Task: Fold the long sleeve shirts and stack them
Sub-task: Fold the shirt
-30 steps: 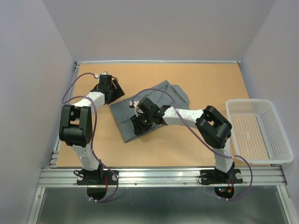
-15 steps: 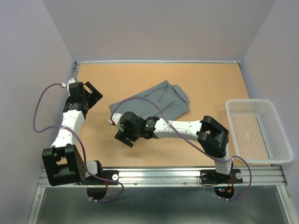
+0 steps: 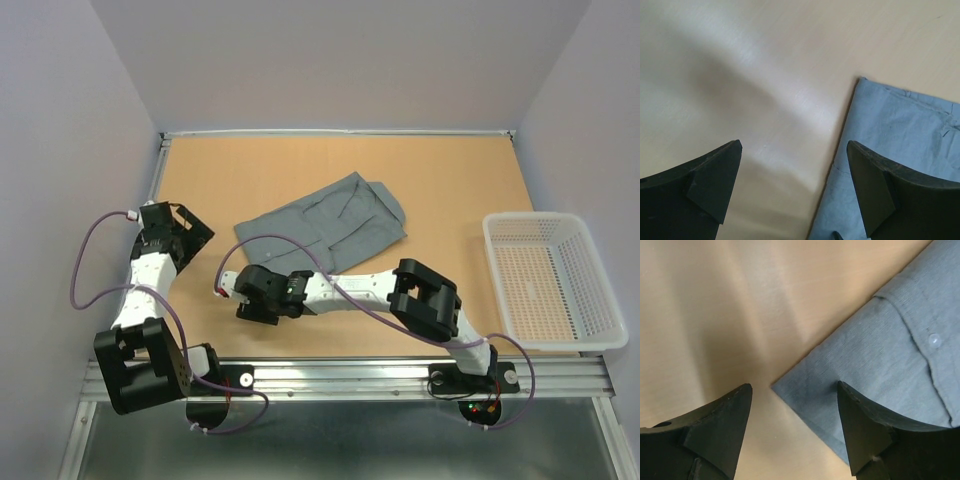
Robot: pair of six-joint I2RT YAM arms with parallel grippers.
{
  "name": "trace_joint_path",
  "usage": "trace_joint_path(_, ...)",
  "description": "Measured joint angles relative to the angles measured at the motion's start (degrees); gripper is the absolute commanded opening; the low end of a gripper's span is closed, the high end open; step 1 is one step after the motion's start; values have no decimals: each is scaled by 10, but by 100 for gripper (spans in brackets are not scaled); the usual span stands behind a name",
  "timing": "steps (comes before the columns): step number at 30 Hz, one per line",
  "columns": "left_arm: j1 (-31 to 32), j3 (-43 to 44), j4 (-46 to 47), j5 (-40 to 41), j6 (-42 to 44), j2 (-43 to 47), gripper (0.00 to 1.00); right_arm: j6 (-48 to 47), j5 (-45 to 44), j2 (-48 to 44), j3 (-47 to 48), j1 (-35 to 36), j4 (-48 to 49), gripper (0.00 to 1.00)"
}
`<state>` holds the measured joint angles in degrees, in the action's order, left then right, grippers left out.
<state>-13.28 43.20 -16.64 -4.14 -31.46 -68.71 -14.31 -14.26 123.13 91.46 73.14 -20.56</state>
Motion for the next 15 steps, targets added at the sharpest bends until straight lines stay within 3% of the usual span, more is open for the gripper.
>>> trace_joint_path(6,0,-14,5,-24,3,3,97,-10,-43,10,10,1,1,64)
trace_joint_path(9,0,-30,14,-42,7,5,97,-14,-72,14,10,1,0,48)
trace_joint_path(10,0,-35,15,-47,7,5,97,-14,-85,17,10,1,1,35)
trace_joint_path(14,0,-59,23,-73,7,11,97,-14,-107,22,10,1,-1,4)
trace_joint_path(15,0,-63,25,-77,7,12,97,-13,-109,24,10,1,-1,1)
